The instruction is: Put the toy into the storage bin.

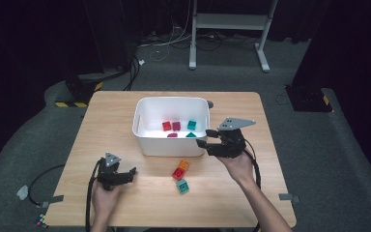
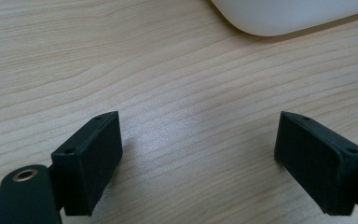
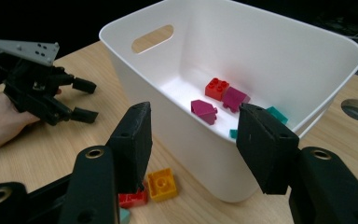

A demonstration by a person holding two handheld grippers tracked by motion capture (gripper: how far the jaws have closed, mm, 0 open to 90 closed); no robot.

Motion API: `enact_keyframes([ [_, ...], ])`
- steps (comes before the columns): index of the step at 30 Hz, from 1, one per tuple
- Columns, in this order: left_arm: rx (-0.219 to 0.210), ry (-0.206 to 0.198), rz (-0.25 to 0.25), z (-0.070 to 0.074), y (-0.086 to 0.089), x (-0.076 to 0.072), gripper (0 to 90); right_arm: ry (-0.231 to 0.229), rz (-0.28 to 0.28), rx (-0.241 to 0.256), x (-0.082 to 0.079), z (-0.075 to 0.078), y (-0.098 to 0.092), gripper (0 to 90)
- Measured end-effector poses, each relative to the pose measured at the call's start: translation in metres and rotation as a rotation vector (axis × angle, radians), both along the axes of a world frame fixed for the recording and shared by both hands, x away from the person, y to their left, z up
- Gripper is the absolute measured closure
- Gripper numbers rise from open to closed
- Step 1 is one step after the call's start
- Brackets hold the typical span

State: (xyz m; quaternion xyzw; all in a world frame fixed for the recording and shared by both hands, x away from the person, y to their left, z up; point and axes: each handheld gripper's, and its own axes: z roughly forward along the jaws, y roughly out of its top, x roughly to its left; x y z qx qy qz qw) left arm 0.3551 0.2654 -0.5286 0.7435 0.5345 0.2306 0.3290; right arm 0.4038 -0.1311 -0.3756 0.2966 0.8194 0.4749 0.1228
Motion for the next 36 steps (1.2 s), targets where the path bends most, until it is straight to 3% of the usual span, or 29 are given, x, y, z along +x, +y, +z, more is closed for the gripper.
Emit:
enact_keyframes([
  [9, 0.005, 0.002, -0.003, 0.000, 0.000, 0.000, 15.0, 0.024, 0.022, -0.013, -0.016, -0.029, 0.007, 44.9],
  [36, 0.004, 0.003, -0.003, 0.000, 0.000, 0.000, 15.0, 0.101, 0.080, -0.035, -0.045, -0.088, 0.024, 43.2],
])
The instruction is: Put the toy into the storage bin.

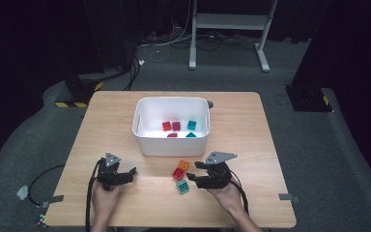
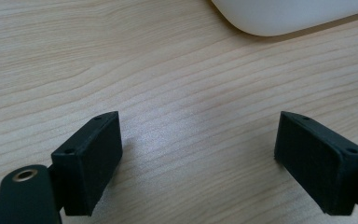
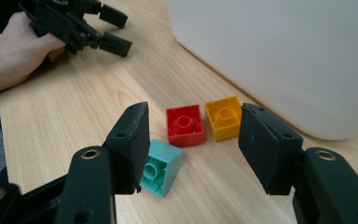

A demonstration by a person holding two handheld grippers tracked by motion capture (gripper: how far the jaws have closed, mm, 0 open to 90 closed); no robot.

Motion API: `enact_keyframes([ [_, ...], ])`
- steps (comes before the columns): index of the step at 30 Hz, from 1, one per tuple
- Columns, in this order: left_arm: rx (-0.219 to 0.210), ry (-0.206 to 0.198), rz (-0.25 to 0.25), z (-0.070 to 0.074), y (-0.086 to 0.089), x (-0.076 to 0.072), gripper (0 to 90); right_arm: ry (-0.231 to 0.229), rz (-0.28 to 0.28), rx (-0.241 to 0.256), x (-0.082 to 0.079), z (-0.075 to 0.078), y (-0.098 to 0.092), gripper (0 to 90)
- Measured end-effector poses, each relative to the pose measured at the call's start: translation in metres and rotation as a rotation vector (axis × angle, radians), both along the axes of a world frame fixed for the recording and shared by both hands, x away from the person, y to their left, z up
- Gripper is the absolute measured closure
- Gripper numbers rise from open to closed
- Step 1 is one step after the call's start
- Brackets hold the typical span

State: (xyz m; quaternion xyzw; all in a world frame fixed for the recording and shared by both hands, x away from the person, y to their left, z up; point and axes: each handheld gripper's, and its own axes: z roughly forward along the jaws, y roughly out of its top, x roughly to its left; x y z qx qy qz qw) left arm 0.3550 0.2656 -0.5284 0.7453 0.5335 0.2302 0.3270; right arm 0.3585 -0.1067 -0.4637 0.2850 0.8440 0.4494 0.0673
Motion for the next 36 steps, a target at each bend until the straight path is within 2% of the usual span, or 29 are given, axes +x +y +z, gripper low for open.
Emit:
enact_keyframes([
  [14, 0.002, -0.001, 0.000, 0.000, 0.000, 0.000, 15.0, 0.030, 0.033, -0.032, -0.008, -0.021, 0.015, 42.2],
  [22, 0.001, -0.001, 0.000, 0.000, 0.000, 0.000, 15.0, 0.053, 0.040, -0.058, -0.007, -0.034, 0.028, 40.7],
  [30, 0.001, -0.001, 0.000, 0.000, 0.000, 0.000, 15.0, 0.051, 0.027, -0.078, -0.009, -0.045, 0.037, 40.3],
  [36, 0.001, -0.001, 0.000, 0.000, 0.000, 0.000, 15.0, 0.057, 0.014, -0.112, -0.009, -0.051, 0.042, 41.8],
])
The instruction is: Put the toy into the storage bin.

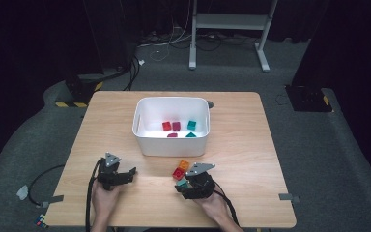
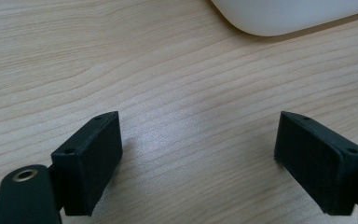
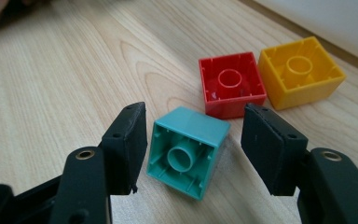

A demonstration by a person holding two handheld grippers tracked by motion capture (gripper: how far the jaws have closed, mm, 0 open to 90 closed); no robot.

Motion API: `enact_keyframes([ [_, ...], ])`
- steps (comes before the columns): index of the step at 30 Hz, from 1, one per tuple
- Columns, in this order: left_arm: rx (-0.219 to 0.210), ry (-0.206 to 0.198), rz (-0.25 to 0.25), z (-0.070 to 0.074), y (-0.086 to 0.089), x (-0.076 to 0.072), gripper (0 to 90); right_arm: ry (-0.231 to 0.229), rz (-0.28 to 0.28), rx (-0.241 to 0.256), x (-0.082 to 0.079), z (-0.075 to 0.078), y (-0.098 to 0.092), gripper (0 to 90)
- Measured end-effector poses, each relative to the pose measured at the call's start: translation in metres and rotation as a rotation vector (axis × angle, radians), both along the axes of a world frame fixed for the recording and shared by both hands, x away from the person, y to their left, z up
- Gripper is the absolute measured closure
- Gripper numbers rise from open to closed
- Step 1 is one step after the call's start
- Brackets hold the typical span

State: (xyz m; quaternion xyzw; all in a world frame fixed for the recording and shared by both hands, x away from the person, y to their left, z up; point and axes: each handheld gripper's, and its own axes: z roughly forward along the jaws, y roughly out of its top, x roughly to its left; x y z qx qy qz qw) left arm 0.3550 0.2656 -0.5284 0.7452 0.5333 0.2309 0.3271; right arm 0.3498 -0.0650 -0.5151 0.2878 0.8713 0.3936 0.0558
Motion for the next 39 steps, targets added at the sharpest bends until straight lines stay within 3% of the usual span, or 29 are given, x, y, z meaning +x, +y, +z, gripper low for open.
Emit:
enact_keyframes([
  [12, -0.002, -0.001, 0.002, 0.000, 0.000, 0.000, 15.0, -0.027, -0.001, -0.041, -0.001, 0.000, -0.001, 56.3],
  [21, -0.003, 0.000, 0.002, 0.000, 0.000, 0.000, 15.0, -0.046, 0.007, -0.053, -0.003, 0.003, -0.005, 58.7],
  [39, 0.001, 0.000, -0.001, 0.000, 0.000, 0.000, 15.0, -0.071, -0.011, 0.001, -0.001, 0.025, -0.026, 58.9],
])
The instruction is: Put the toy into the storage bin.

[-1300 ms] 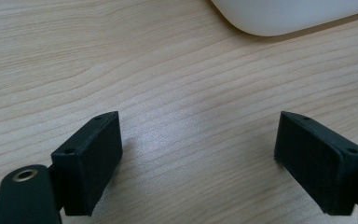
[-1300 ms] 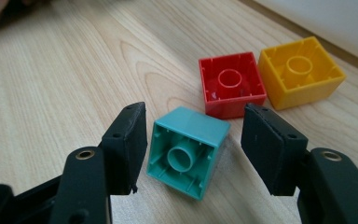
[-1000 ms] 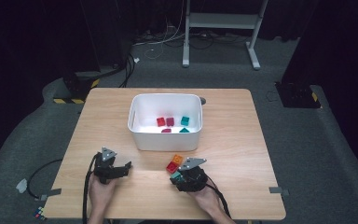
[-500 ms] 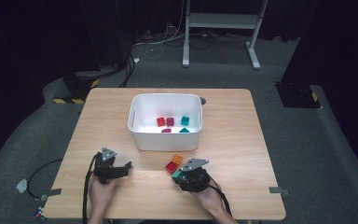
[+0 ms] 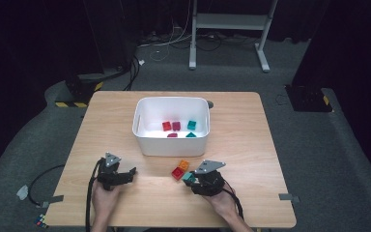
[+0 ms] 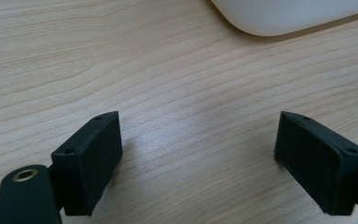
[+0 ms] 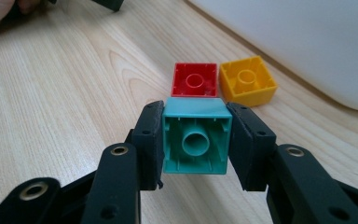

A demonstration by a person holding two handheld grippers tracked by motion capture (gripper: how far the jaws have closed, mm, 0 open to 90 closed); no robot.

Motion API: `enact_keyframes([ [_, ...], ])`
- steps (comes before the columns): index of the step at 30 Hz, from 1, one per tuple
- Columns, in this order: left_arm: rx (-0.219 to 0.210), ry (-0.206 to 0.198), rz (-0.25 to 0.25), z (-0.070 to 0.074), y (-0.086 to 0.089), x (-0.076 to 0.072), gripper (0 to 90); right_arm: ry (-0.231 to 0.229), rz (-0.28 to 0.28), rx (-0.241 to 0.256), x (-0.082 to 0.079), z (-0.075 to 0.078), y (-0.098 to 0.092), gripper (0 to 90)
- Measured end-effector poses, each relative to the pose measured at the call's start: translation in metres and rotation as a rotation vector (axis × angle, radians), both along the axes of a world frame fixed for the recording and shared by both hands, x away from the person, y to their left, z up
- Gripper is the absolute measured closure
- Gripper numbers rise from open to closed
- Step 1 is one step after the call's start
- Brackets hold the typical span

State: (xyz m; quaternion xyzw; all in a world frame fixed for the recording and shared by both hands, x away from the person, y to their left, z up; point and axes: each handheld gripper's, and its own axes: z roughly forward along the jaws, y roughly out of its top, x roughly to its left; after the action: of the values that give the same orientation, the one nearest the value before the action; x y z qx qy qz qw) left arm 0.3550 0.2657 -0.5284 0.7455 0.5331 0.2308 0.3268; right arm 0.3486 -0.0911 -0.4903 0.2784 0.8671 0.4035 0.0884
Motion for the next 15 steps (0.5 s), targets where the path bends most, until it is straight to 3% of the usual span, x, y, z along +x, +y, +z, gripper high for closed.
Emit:
enact_keyframes([
  [15, 0.000, 0.000, 0.000, 0.000, 0.000, 0.000, 15.0, 0.005, 0.009, 0.028, 0.012, 0.030, -0.017, 59.0],
])
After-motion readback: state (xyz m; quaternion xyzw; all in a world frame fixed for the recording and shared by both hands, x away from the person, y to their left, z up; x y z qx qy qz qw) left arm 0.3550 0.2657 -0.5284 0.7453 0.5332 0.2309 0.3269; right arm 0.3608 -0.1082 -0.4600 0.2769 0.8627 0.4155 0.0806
